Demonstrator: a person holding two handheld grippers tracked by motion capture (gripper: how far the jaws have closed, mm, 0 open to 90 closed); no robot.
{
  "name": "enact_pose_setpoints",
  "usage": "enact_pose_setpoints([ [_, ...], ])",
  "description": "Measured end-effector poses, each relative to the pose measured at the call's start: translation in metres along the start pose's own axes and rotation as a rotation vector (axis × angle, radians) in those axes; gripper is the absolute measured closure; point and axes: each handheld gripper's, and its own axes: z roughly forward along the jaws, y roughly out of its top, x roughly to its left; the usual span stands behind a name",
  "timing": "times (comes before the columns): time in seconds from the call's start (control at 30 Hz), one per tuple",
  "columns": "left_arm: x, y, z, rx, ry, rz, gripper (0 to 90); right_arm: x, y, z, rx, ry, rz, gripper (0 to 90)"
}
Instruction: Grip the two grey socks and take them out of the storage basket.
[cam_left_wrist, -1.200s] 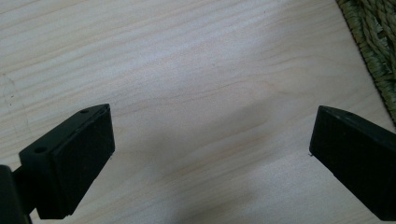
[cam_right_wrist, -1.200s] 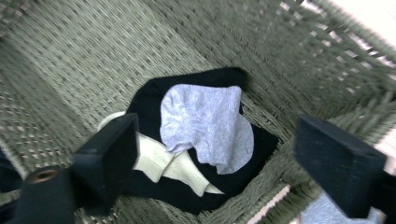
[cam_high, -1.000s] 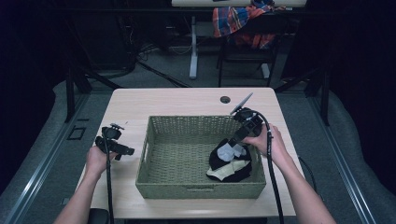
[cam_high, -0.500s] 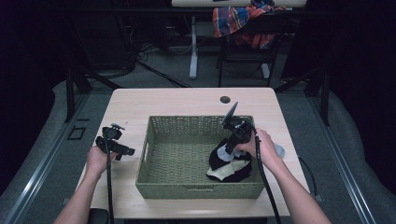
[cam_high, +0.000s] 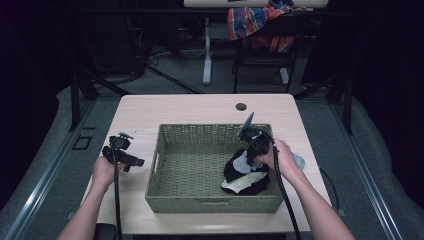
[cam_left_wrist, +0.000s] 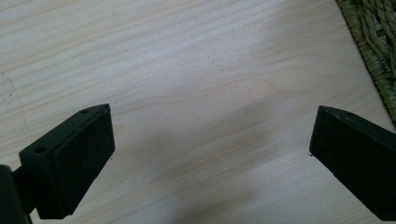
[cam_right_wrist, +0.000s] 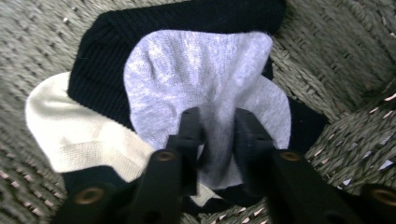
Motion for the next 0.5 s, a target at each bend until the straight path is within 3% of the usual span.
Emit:
enact_pose_setpoints([
  [0.07, 0.000, 0.000, 0.000, 0.002, -0.002, 0.001, 0.2, -0.004, 0.000, -0.008, 0.038, -0.011, -0.030, 81.7],
  [0.1, 0.000, 0.000, 0.000, 0.002, -0.001, 0.001, 0.2, -0.003, -0.002, -0.008, 0.008, 0.002, -0.003, 82.7],
  [0.2, 0.000, 0.000, 0.000, 0.000, 0.002, 0.003, 0.2, -0.004, -0.005, -0.018, -0.030, 0.019, 0.002, 84.4],
  [0.23, 0.000, 0.000, -0.001, 0.000, 0.001, 0.004, 0.2, -0.005, -0.006, -0.022, -0.017, 0.026, -0.002, 84.5],
  [0.3, 0.000, 0.000, -0.001, 0.001, 0.000, 0.003, 0.2, -0.003, -0.008, -0.027, -0.056, 0.036, 0.013, 84.6],
  [0.37, 0.000, 0.000, 0.000, 0.000, 0.001, 0.002, 0.2, -0.003, -0.009, -0.035, -0.053, 0.033, -0.001, 84.6],
  [0.5, 0.000, 0.000, 0.000, 0.001, 0.002, 0.002, 0.2, 0.001, -0.012, -0.050, -0.112, 0.045, -0.015, 84.6],
])
